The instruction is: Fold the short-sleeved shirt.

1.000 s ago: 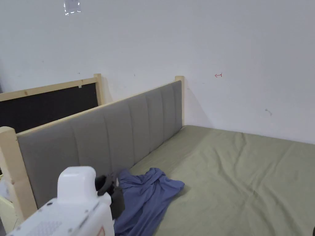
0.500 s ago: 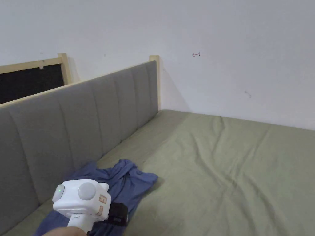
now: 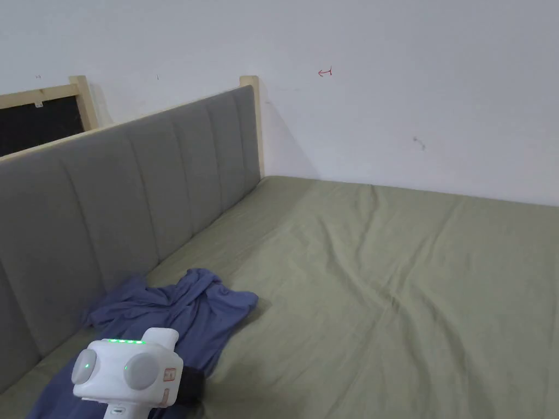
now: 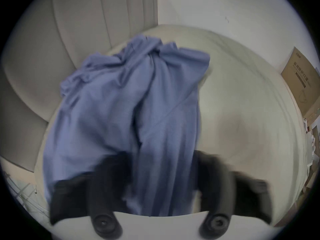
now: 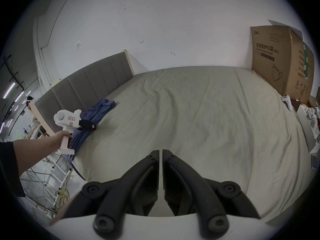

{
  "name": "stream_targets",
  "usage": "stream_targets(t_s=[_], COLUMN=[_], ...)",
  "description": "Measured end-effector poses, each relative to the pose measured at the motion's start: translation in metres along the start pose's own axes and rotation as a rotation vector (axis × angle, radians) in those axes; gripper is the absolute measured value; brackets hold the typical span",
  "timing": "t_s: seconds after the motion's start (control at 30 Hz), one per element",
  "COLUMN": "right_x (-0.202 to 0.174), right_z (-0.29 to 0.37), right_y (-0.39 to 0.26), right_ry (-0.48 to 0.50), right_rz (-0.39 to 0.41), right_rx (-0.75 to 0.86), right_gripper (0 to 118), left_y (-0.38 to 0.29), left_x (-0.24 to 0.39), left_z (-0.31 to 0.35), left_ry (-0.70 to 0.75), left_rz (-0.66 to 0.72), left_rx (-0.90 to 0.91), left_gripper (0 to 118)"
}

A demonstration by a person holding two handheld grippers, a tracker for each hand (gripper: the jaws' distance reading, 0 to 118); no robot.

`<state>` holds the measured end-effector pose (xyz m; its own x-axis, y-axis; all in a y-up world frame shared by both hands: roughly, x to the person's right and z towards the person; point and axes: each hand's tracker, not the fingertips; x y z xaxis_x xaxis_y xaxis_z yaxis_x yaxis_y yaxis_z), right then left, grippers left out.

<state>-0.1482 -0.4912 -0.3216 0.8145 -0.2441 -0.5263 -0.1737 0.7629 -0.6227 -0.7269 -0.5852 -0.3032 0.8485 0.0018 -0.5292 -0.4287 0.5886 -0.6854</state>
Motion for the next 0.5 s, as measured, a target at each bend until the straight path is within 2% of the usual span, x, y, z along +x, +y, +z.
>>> stream_targets(t_s=[0.03, 0.07, 0.1, 0.13, 0.2, 0.27, 0.37, 0.43, 0.47, 0.5], right_x=[-0.001, -0.001, -0.004, -0.006, -0.005, -0.006, -0.006, 0.003, 0.005, 0.01], right_z=[0.001, 0.004, 0.011, 0.017, 0.022, 0.037, 0.049, 0.059, 0.063, 0.067], right_y=[0.0, 0.001, 0.002, 0.004, 0.008, 0.006, 0.009, 0.008, 0.009, 0.008], right_ry=[0.004, 0.003, 0.005, 0.002, 0.001, -0.004, -0.005, -0.006, -0.009, -0.005], right_rz=[0.006, 0.02, 0.033, 0.041, 0.046, 0.057, 0.051, 0.038, 0.029, 0.013], right_rx=[0.002, 0.01, 0.016, 0.023, 0.034, 0.069, 0.104, 0.136, 0.15, 0.166], right_gripper=[4, 4, 4, 4, 4, 4, 4, 4, 4, 4], left_y=[-0.003, -0.004, -0.005, -0.001, 0.007, 0.02, 0.037, 0.049, 0.056, 0.063], left_x=[-0.002, -0.007, -0.013, -0.021, -0.034, -0.038, -0.034, -0.015, -0.001, 0.014], left_z=[0.01, 0.017, 0.024, 0.031, 0.051, 0.084, 0.151, 0.203, 0.228, 0.25], left_ry=[0.023, 0.045, 0.076, 0.028, 0.045, 0.082, 0.02, 0.01, -0.053, -0.056], left_rz=[0.006, 0.021, 0.033, 0.065, 0.079, 0.056, 0.027, 0.002, -0.004, -0.03], left_rx=[0.028, 0.045, 0.053, 0.049, 0.065, 0.166, 0.408, 0.534, 0.556, 0.58], left_gripper=[19, 5, 5, 5, 5, 5, 5, 5, 5, 5])
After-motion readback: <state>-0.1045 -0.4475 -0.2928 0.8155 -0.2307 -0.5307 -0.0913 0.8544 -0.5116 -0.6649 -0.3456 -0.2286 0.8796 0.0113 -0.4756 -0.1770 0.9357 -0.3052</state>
